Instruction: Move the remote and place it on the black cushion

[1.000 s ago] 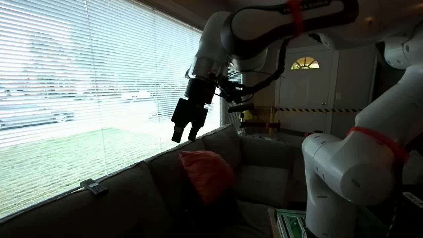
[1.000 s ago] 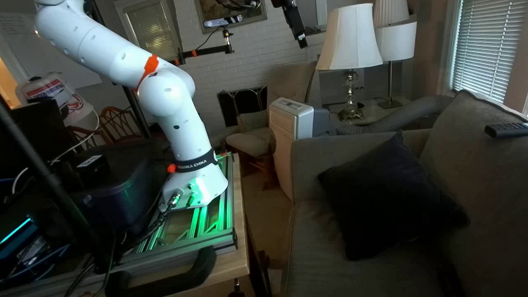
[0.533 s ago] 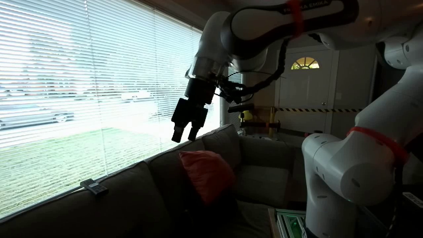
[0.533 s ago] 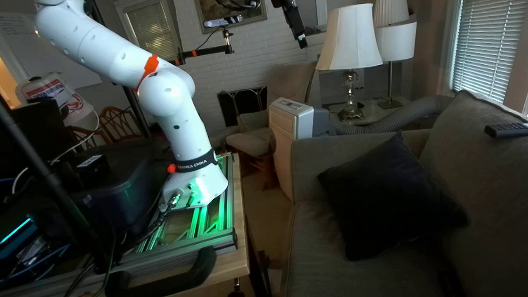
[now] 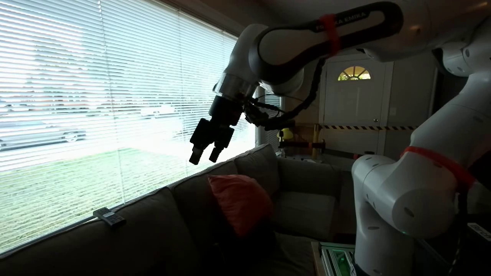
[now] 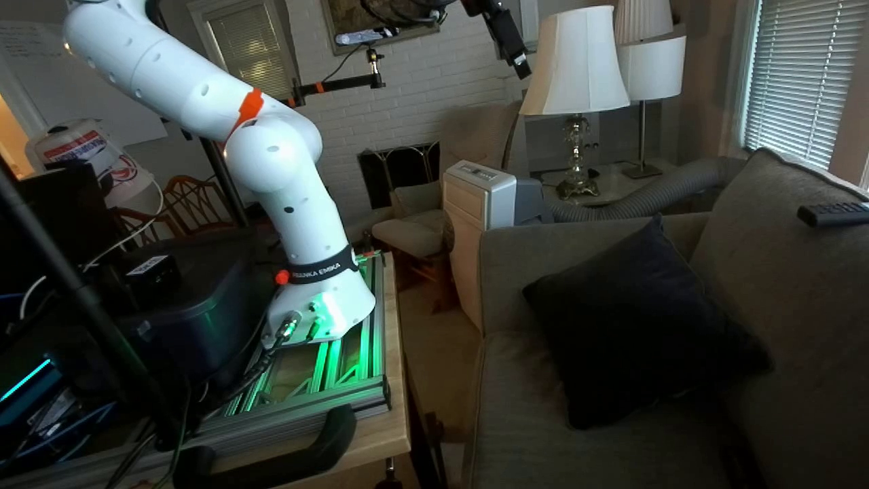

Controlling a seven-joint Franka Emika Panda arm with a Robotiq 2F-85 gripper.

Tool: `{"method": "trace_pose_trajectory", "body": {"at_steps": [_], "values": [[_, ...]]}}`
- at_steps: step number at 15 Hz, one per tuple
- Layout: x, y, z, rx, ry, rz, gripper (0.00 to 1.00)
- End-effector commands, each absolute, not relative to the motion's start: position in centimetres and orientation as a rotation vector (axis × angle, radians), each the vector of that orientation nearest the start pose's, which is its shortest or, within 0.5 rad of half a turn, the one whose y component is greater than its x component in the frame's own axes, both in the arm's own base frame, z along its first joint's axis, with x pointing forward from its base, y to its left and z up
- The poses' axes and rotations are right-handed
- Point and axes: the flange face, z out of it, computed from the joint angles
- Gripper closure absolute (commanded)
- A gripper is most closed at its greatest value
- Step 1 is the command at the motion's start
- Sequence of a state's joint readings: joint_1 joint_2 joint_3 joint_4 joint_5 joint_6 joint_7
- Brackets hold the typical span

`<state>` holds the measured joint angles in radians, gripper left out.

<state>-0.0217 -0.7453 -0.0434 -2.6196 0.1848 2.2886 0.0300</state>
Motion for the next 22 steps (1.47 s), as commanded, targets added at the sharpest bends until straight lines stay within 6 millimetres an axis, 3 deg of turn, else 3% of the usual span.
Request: {"method": "trace_pose_trajectory", "body": {"at_steps": [1,12,16,19,22], "values": [[38.2,-3.7,49.4,-2.913,0.222,-0.705,0.0],[49.6,-10.1,40.0,-3.003,0.314,-0.975,0.0],[54.5,-13.8,38.1,-3.037,0.394,-1.009,0.0],[58.1,-17.7,37.1,-3.115,0.542,-0.971,0.0],[61.9,-18.4,37.4,-3.108,0.695,-0.974,0.0]]}}
